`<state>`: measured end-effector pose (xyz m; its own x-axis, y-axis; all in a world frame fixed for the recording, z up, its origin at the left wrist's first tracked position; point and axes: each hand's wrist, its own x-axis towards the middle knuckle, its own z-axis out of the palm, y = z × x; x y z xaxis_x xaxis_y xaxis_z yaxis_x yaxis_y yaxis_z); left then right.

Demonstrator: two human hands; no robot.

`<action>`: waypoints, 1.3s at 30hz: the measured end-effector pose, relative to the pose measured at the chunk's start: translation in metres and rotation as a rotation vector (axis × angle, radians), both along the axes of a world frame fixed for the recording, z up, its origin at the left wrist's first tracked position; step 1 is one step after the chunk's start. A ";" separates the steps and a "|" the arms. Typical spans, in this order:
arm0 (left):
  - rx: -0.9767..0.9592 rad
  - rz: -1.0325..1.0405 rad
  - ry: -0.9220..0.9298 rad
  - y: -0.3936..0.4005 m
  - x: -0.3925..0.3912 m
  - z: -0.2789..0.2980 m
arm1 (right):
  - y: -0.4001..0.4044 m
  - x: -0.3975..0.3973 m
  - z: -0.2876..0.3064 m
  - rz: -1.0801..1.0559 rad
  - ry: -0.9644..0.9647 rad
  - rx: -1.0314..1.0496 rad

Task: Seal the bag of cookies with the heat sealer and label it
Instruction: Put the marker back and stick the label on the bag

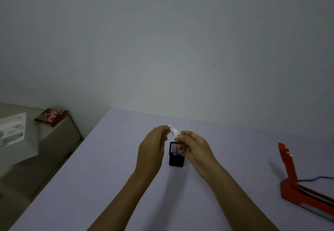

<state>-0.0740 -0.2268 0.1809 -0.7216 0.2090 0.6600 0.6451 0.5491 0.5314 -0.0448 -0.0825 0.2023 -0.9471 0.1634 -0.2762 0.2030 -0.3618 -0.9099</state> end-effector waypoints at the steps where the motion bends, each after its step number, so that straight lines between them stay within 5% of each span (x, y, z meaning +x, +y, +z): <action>1: 0.008 0.002 -0.024 0.001 -0.001 -0.003 | 0.001 -0.002 -0.003 -0.002 -0.010 -0.012; 11: 0.018 -0.073 -0.162 0.006 -0.028 -0.044 | 0.022 -0.014 -0.091 0.017 -0.255 0.001; 17: -0.042 -0.092 -0.234 0.008 -0.042 -0.081 | 0.031 0.003 -0.186 0.040 -0.536 0.143; 26: -0.056 -0.132 -0.340 0.019 -0.046 -0.104 | 0.033 0.006 -0.249 0.114 -0.649 0.429; 34: -0.052 -0.178 -0.315 0.020 -0.045 -0.095 | 0.036 -0.002 -0.223 0.063 -0.588 0.472; 39: -0.057 -0.270 -0.242 0.017 -0.037 -0.076 | 0.039 -0.030 -0.122 -0.017 -0.300 0.109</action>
<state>-0.1106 -0.2100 0.1045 -0.7694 0.4447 0.4585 0.6299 0.4090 0.6603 -0.0747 -0.0431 0.0799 -0.8229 0.2227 -0.5227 0.4629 -0.2706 -0.8441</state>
